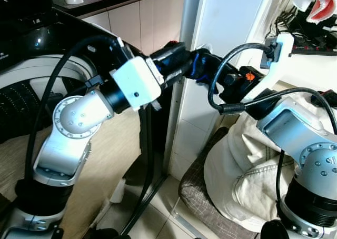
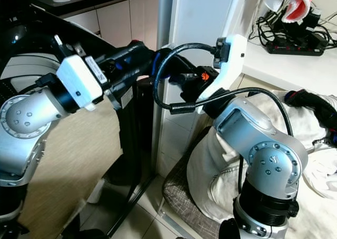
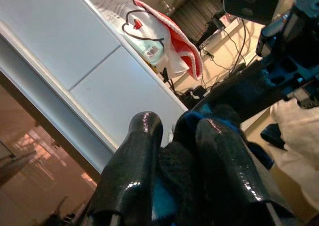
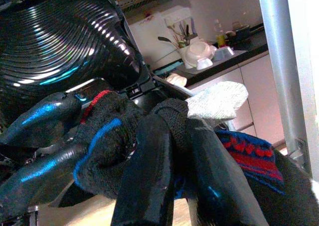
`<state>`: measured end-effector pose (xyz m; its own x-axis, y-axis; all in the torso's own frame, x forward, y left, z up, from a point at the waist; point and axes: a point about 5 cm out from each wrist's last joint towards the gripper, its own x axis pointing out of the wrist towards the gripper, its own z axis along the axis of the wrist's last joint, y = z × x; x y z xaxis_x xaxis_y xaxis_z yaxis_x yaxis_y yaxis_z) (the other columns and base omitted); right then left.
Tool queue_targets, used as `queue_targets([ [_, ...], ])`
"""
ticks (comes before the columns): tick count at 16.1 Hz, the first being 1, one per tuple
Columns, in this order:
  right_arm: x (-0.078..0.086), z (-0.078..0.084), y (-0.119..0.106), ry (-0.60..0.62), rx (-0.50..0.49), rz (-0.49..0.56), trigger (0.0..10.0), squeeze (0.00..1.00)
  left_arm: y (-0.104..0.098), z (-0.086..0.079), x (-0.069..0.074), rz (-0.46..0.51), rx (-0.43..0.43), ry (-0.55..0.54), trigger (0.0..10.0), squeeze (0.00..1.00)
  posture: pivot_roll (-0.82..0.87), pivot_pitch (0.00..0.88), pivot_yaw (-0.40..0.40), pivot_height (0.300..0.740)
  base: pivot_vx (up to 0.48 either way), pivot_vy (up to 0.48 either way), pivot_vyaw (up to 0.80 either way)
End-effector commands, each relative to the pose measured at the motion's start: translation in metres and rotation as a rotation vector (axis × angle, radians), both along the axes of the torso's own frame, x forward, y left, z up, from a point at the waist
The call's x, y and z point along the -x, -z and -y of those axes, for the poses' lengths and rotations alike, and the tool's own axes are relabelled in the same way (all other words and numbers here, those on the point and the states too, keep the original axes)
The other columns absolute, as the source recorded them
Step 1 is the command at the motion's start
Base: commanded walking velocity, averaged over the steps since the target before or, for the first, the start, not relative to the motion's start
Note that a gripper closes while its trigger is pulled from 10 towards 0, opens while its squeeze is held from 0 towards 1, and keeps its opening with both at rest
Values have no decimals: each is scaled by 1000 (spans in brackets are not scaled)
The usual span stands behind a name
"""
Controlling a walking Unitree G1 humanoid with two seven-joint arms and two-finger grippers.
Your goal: Clothes washing
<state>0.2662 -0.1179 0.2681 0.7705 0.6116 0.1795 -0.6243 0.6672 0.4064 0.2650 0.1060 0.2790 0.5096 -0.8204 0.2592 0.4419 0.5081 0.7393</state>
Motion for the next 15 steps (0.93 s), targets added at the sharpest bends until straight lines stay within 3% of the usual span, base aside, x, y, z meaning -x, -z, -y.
queue_targets([
  [1, 1, 3, -6, 4, -17, 25, 10000, 0, 1, 0, -1, 14, -14, 1, 10000, 1000, -20, 0, -60, 740, 0, 0, 0],
  [4, 1, 4, -8, 4, -23, 29, 10000, 0, 2, -1, -2, 22, -35, -6, 10000, 1000, -22, 0, -58, 740, 0, 0, 0],
  [6, 2, 4, -9, -6, -27, 32, 10000, 0, 4, -2, -6, 96, -98, -79, 10000, 1000, -23, 0, -58, 740, 0, 0, 0],
  [7, 3, 3, -9, -11, -28, 33, 10000, 0, 6, -2, -9, 109, -128, -100, 10000, 718, -24, 0, -57, 740, 0, 0, 0],
  [8, 3, 3, -9, -13, -28, 34, 10000, 0, 8, -2, -10, 112, -139, -103, 10000, 0, -25, 0, -56, 740, 0, 0, 0],
  [15, 4, 2, -9, -23, -32, 29, 10000, 0, -1, -2, -14, 207, -118, -168, 10000, 0, -23, 0, -55, 740, 0, 0, 0],
])
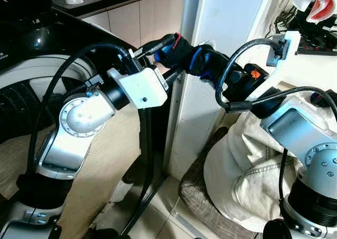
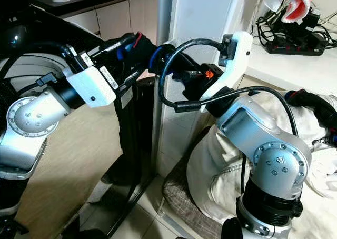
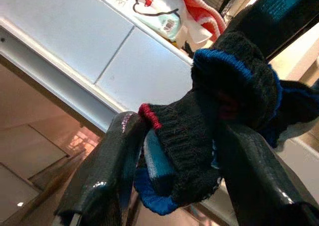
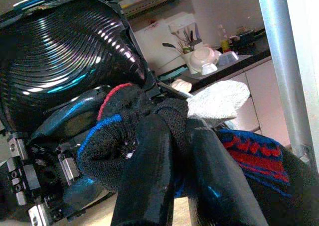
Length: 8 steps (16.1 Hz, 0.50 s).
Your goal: Clothes washing
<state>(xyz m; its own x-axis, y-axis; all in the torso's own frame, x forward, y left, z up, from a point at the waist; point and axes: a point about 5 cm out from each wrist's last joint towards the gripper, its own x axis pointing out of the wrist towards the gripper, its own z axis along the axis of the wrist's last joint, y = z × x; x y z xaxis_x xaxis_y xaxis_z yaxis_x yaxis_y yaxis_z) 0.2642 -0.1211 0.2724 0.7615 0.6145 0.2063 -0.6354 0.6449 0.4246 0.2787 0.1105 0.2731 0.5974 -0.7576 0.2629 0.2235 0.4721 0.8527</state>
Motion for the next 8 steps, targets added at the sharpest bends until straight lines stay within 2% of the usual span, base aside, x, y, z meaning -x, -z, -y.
queue_targets([
  [1, 2, -1, -5, -16, -2, 21, 10000, 0, -7, 2, -1, 45, -9, -4, 4824, 0, -23, 0, -55, 740, 0, 0, 0],
  [2, 2, -2, -5, -20, -5, 20, 10000, 0, -6, 2, -1, 47, -16, -2, 5725, 0, -22, 0, -56, 740, 0, 0, 0],
  [3, 2, -2, -5, -22, -6, 21, 10000, 0, -5, 2, -2, 50, -26, -1, 4078, 0, -23, 0, -56, 740, 0, 0, 0],
  [4, 2, -2, -5, -23, -7, 21, 10000, 0, -5, 2, -2, 51, -29, -2, 3059, 0, -23, 0, -55, 740, 0, 0, 0],
  [5, 2, -3, -5, -27, -6, 21, 10000, 0, -4, 2, -2, 53, -30, -1, 0, 0, -22, 0, -57, 740, 0, 0, 0],
  [8, 3, -4, -5, -32, -5, 20, 10000, 0, -4, 3, -2, 57, -24, 1, 0, 0, -21, 0, -57, 740, 0, 0, 0],
])
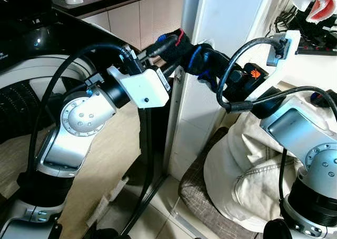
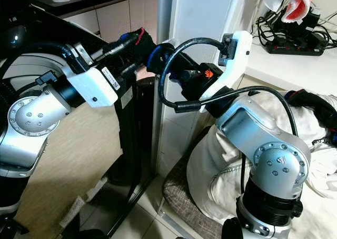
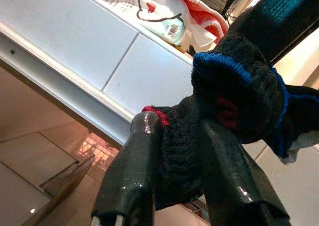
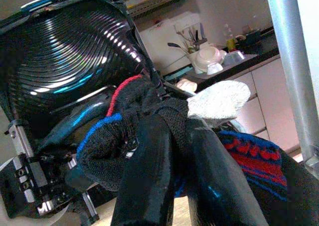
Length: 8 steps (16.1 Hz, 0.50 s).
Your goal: Clothes washing
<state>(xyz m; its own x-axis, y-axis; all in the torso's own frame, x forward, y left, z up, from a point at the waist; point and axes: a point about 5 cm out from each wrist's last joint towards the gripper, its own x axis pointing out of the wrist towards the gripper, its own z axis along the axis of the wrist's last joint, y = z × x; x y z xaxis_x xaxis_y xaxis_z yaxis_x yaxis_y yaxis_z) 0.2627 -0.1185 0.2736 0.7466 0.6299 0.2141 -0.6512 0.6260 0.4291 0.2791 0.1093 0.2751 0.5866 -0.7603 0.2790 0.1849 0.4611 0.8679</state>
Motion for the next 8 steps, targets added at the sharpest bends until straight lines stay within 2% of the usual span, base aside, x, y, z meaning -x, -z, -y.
queue_targets([
  [1, 1, -1, -4, -11, 4, 17, 10000, 0, -1, 3, -2, 14, -9, 4, 0, 0, -20, 0, -57, 740, 0, 0, 0],
  [8, 2, -2, -3, -13, 11, 21, 10000, 0, -5, 2, -3, 36, 13, -3, 0, 0, -18, 0, -56, 740, 0, 0, 0],
])
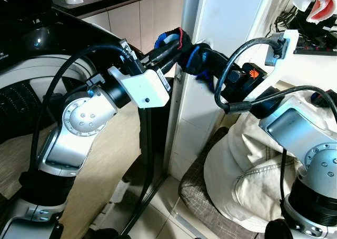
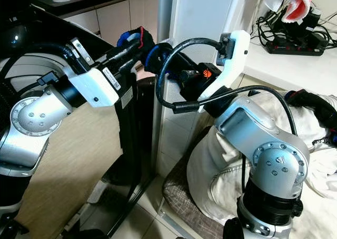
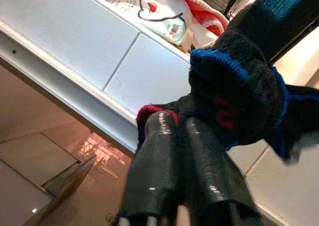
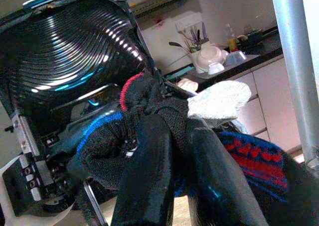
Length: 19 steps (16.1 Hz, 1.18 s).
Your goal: Clothes washing
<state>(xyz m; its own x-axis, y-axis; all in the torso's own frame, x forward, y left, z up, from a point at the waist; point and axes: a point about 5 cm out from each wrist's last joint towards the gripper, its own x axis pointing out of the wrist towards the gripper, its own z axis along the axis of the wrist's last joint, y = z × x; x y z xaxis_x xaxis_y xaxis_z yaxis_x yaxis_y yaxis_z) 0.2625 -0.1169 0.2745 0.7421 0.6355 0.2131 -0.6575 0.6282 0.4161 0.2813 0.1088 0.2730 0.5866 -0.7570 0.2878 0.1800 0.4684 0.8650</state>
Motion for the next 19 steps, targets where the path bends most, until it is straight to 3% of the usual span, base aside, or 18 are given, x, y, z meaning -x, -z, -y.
queue_targets([
  [1, 1, -1, -3, -6, 5, 14, 10000, 0, -8, 0, -2, 37, 12, -11, 0, 0, -18, 0, -56, 740, 0, 0, 0],
  [4, 1, -1, -2, 1, 22, 18, 10000, 0, -11, -6, -5, 52, 26, -52, 0, 0, -17, 0, -58, 740, 0, 0, 0],
  [5, 1, -1, -2, 1, 25, 18, 10000, 247, -11, -8, -6, 57, 24, -65, 0, 0, -16, 0, -58, 740, 0, 0, 0],
  [6, 1, -2, -2, -1, 30, 20, 10000, 702, -13, -12, -8, 62, 33, -90, 0, 0, -15, 0, -59, 740, 0, 0, 0],
  [7, 1, -2, -2, -1, 30, 20, 10000, 702, -13, -13, -8, 63, 32, -95, 0, 0, -15, 0, -59, 740, 0, 0, 0],
  [8, 2, -2, -1, -8, 31, 23, 10000, 878, -15, -16, -9, 76, 37, -119, 0, 0, -14, 0, -60, 740, 0, 0, 0],
  [10, 2, -4, -1, -21, 35, 28, 10000, 949, -18, -22, -13, 95, 38, -173, 0, 0, -12, 0, -61, 740, 0, 0, 0],
  [12, 2, -5, -1, -19, 53, 31, 10000, 910, -18, -31, -20, 107, 24, -256, 0, 0, -13, 0, -60, 740, 0, 0, 0],
  [13, 3, -6, 1, -23, 90, 33, 10000, 729, -19, -50, -32, 102, 23, -409, 0, 0, -12, 0, -61, 740, 0, 0, 0],
  [14, 4, -7, 4, -35, 139, 33, 10000, 0, -19, -67, -43, 73, 15, -528, 0, 0, -9, 0, -63, 740, 0, 0, 0],
  [15, 6, -11, 8, -55, 210, 37, 10000, 0, -17, -83, -53, 32, -6, -618, 0, 0, -4, 0, -63, 740, 0, 0, 0],
  [16, 8, -20, 18, -95, 340, 47, 10000, 0, -8, -113, -70, -67, -46, -790, 0, 0, -2, 0, -63, 740, 0, 0, 0],
  [17, 8, -27, 23, -101, 416, 62, 10000, 0, -5, -130, -78, -109, -35, -875, 0, 0, -2, 0, -57, 740, 0, 0, 0],
  [19, 0, -30, 30, -35, 568, 98, 10000, 0, 6, -143, -90, -217, 50, -942, 0, 0, -1, 0, -54, 740, 0, 0, 0],
])
